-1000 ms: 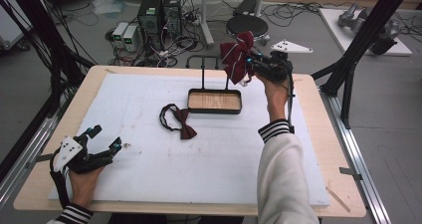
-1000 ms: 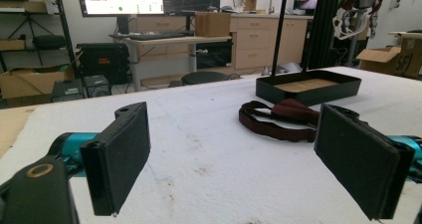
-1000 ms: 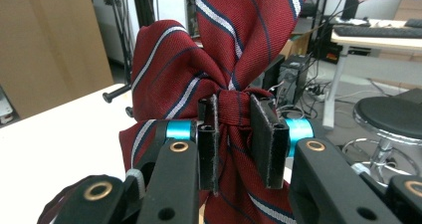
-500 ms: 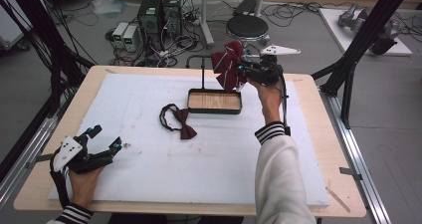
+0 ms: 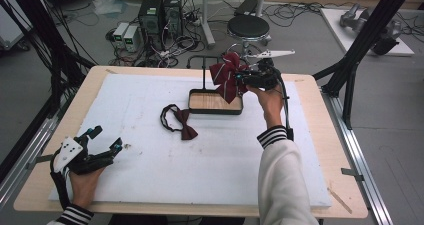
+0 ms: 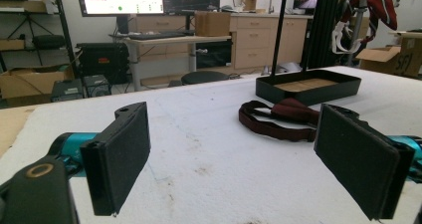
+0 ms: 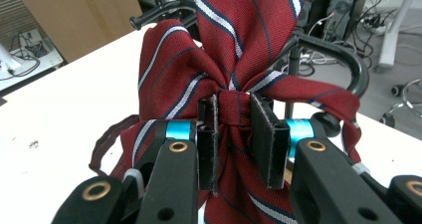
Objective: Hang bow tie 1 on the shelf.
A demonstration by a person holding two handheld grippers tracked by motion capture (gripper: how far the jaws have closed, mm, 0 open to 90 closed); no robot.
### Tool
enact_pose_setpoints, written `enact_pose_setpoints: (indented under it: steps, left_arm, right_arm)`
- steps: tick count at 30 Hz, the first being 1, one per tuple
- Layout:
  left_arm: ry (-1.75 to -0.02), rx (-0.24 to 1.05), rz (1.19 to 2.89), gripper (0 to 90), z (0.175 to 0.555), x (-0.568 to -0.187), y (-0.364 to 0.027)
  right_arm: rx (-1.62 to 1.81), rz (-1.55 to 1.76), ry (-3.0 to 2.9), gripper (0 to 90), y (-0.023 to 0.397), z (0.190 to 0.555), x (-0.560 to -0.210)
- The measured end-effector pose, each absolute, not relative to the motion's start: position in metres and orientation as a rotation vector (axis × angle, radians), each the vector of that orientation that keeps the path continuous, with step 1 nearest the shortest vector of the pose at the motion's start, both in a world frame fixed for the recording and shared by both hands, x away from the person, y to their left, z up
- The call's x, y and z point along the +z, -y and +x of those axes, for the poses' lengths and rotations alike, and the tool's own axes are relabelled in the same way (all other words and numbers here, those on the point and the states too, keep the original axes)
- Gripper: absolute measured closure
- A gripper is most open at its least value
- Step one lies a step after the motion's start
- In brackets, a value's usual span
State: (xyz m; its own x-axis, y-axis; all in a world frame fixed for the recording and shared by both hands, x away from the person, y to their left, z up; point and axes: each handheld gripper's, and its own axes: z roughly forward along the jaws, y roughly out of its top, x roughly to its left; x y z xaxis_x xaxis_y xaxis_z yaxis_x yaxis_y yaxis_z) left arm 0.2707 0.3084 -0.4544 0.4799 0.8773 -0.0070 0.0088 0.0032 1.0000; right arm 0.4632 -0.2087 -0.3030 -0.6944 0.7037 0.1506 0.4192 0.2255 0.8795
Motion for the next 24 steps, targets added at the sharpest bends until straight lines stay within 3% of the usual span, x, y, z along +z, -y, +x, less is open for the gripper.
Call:
enact_pose_setpoints:
  steps: [24]
  left_arm:
    - [-0.84,0.827,1.407,14.9,0.271,-0.454,-0.308]
  right_arm:
    - [1.424,1.118,-2.206,74.5,0.217,0.462,-0.321]
